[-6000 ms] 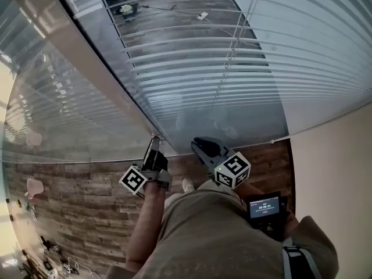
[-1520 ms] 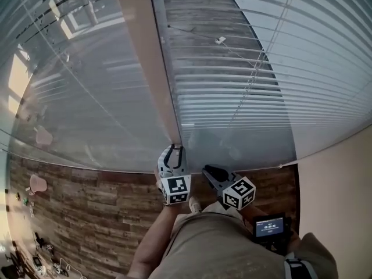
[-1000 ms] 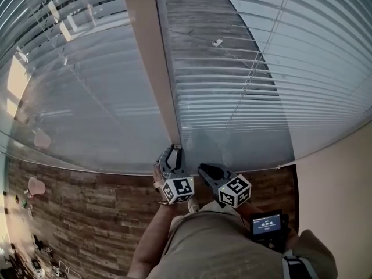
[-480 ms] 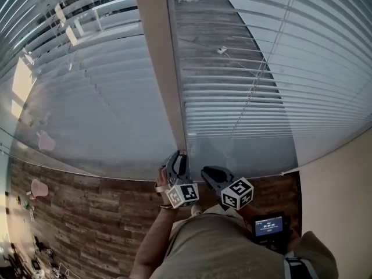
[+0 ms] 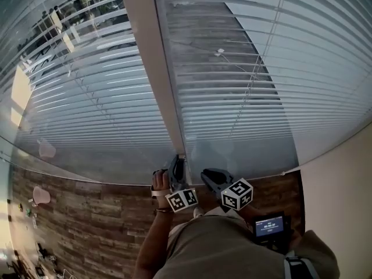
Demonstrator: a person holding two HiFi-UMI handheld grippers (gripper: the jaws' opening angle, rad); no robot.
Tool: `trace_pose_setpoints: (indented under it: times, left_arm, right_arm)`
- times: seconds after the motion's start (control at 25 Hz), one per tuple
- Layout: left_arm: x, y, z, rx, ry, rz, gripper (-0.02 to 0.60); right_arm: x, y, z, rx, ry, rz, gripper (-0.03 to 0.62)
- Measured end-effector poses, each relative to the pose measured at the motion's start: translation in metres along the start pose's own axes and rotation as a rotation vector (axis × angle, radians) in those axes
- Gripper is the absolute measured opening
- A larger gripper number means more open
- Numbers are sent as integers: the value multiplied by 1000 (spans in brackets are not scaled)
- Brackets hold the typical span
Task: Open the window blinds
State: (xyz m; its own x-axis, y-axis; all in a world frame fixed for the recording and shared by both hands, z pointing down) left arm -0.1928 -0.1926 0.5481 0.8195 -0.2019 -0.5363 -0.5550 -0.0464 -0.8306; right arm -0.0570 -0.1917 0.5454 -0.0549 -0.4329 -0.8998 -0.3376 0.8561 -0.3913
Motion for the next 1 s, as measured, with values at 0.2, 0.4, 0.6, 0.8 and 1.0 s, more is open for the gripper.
trace_pose_setpoints:
  times: [0.2, 0.4, 0.6, 0.8, 1.0]
  left_arm:
    - [-1, 14, -1, 4, -10, -50, 127]
    - [-2, 24, -6, -2, -16, -44, 127]
    - [-3, 21, -6, -1, -13, -19, 127]
    - [-3, 23, -8, -41, -7, 122, 129]
    - [-5, 21, -11, -100, 7, 270, 127]
  right_arm:
    - [9, 6, -5, -2, -2, -19, 52]
    - [17, 5, -7, -11, -3, -29, 52]
    - [13, 4, -4, -12, -4, -41, 52]
    - [17, 3, -3, -18, -11, -38, 52]
    - [14, 1, -2, -14, -20, -56, 52]
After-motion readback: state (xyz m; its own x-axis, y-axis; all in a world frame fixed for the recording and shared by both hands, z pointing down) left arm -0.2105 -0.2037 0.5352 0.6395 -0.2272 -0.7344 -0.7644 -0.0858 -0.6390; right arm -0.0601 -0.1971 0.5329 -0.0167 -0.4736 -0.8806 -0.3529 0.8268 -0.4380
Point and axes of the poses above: the fingertips, and each gripper's own axes: z backward along the fingers, y to its left, x out of its top, the point moved 6 cm from there along z, backward along the fingers, and after that the axes turned 6 degrees about x, right-handed, at the moved point
